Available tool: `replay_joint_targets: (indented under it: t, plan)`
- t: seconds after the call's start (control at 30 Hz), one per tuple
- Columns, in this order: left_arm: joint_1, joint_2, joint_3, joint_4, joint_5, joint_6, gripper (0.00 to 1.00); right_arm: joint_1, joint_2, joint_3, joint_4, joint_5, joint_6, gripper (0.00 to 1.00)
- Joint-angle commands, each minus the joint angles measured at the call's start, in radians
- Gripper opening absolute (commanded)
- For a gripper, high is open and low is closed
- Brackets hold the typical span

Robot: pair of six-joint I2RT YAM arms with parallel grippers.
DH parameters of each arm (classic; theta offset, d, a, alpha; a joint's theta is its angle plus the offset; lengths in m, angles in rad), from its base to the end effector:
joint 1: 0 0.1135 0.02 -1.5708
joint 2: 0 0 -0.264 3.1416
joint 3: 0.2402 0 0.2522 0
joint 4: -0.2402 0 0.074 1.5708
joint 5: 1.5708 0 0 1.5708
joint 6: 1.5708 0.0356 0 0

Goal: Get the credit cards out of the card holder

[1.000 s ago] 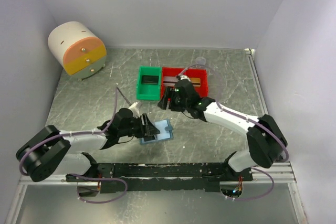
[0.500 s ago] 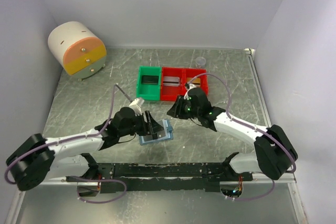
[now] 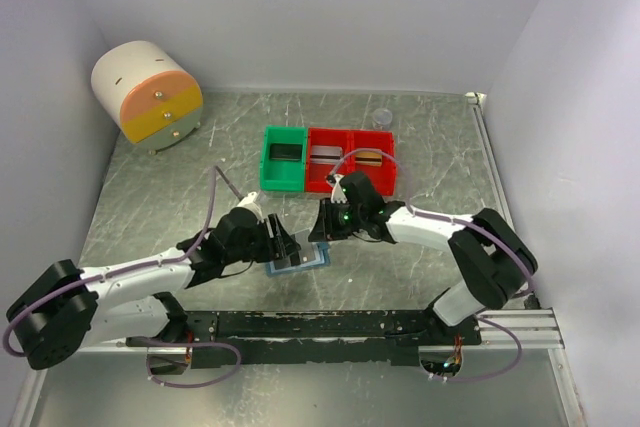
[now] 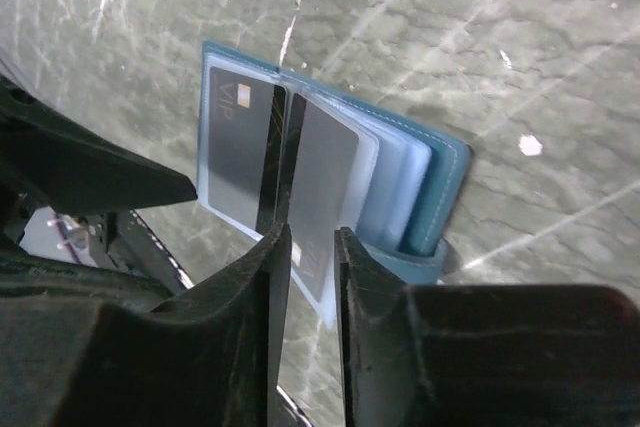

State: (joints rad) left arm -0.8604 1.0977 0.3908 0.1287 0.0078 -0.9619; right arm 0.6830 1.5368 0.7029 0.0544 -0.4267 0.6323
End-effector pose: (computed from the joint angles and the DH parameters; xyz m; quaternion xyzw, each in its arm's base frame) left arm 0.1411 -0.1645 0.1751 -0.0427 0.8783 -0.3784 0.2891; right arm 0.2201 0.1981 0.1615 -0.1044 0.8995 0.3849 0.1787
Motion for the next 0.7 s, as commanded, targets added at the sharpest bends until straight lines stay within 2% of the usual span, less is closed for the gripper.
replay_joint_targets:
  t: [0.0,0.2,0.37,0.5,0.67]
  plan:
    - [-0.004,0.055,0.003,0.062,0.051,0.011,0.68,-0.003,-0.087,-0.004,-0.051,0.076,-0.054,0.27]
    - [-0.005,0.150,0.020,0.134,0.092,0.006,0.65,0.000,-0.059,-0.005,-0.003,-0.012,-0.034,0.26]
    - [-0.004,0.191,0.022,0.181,0.086,-0.006,0.66,0.000,0.014,-0.011,-0.014,0.003,-0.043,0.23]
    - [-0.004,0.230,0.030,0.199,0.077,-0.004,0.65,-0.001,0.044,-0.071,0.043,0.014,-0.014,0.22]
    - [-0.004,0.250,0.027,0.190,0.040,-0.012,0.65,-0.003,0.067,-0.115,0.032,0.110,0.007,0.20]
